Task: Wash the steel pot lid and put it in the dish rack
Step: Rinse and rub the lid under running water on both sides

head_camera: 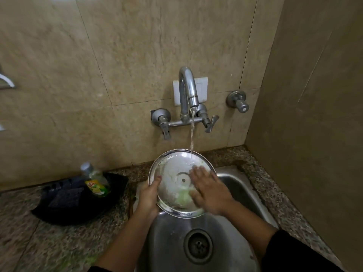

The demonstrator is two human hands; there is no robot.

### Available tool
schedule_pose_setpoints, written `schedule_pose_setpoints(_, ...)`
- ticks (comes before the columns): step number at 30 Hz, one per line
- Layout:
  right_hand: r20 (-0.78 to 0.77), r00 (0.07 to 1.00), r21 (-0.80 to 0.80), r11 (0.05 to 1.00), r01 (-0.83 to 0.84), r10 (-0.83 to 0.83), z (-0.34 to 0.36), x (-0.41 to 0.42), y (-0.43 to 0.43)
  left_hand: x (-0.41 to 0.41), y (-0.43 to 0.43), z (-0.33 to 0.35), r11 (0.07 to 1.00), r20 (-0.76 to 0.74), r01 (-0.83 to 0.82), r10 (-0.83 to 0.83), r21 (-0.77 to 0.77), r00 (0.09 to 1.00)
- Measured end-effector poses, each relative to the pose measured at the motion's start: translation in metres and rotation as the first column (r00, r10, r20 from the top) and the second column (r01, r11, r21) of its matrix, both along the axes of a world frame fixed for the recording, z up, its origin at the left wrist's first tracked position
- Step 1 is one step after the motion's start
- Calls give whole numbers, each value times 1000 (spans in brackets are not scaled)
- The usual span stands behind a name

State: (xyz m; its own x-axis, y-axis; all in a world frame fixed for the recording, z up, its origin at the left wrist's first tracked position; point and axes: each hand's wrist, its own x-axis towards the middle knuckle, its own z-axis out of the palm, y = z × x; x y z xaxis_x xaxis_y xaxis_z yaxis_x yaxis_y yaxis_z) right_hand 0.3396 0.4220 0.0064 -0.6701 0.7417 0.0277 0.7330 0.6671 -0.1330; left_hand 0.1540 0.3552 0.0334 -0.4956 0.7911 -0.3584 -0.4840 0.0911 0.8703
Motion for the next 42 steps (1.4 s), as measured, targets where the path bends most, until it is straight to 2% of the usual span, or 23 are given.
schedule_pose_setpoints(2,-4,983,32,982,185,-185,6,1,20,9,-3,-2,999,6,37,-37,-14,999)
schedule_pose_setpoints(3,-37,977,35,977,211,-210,11,-8,26,14,-3,-3,998,16,60,-60,-19,998)
schedule_pose_setpoints(5,-98,990,6,995,102,-101,17,-32,24,23,0,0,996,39,93,-92,-16,995)
schedule_pose_setpoints(8,-108,976,-16,981,-194,191,19,-45,-2,22,7,3,997,59,61,-63,41,996)
schedule_pose_setpoints(11,-63,952,-43,952,-304,301,16,-14,-13,9,2,7,997,19,40,-41,61,999)
schedule_pose_setpoints(13,-27,982,-21,982,-185,185,14,7,-2,3,-2,5,999,-42,39,-37,34,998)
schedule_pose_setpoints(16,-18,990,46,989,137,-136,16,12,26,8,-3,0,996,-70,88,-90,-20,994)
schedule_pose_setpoints(18,-100,980,90,980,179,-170,23,-9,37,17,-3,2,986,-35,166,-167,-32,985)
schedule_pose_setpoints(20,-185,981,95,995,-34,51,33,-37,37,23,-3,7,972,-62,235,-235,-3,970)
schedule_pose_setpoints(22,-187,928,125,945,-304,323,42,-56,33,23,-2,9,960,-136,278,-272,28,953)
schedule_pose_setpoints(23,-176,910,136,925,-354,374,43,-59,36,21,-3,9,957,-172,289,-278,38,945)
schedule_pose_setpoints(24,-188,918,141,935,-326,349,44,-57,42,19,-4,9,955,-194,293,-280,40,940)
schedule_pose_setpoints(26,-239,967,65,995,-71,85,46,-47,58,15,-10,10,959,-185,284,-275,21,943)
schedule_pose_setpoints(28,-296,941,-144,982,126,-164,49,-33,68,10,-15,9,962,-165,273,-268,8,949)
schedule_pose_setpoints(29,-312,934,-220,969,108,-175,54,-33,67,8,-16,9,962,-164,274,-269,8,949)
schedule_pose_setpoints(30,-314,943,-228,973,37,-110,60,-36,63,6,-15,10,960,-165,279,-273,13,948)
schedule_pose_setpoints(33,-237,941,-128,953,-276,241,78,-60,42,3,-11,14,952,-209,306,-295,18,932)
schedule_pose_setpoints(34,-246,926,-145,934,-327,286,81,-64,39,4,-10,15,950,-222,311,-299,18,928)
schedule_pose_setpoints(35,-287,924,-211,925,-317,252,81,-63,41,4,-10,17,950,-232,312,-299,18,925)
schedule_pose_setpoints(37,-442,897,-435,880,-191,-24,79,-48,48,3,-12,16,960,-220,280,-268,27,938)
schedule_pose_setpoints(39,-532,769,-587,809,-34,-354,71,-26,59,0,-15,12,978,-184,206,-195,43,963)
schedule_pose_setpoints(40,-533,721,-593,803,54,-442,68,-20,62,-1,-16,11,984,-169,172,-161,53,972)
schedule_pose_setpoints(42,-466,769,-469,859,204,-438,62,-23,63,1,-16,14,985,-169,158,-145,68,975)
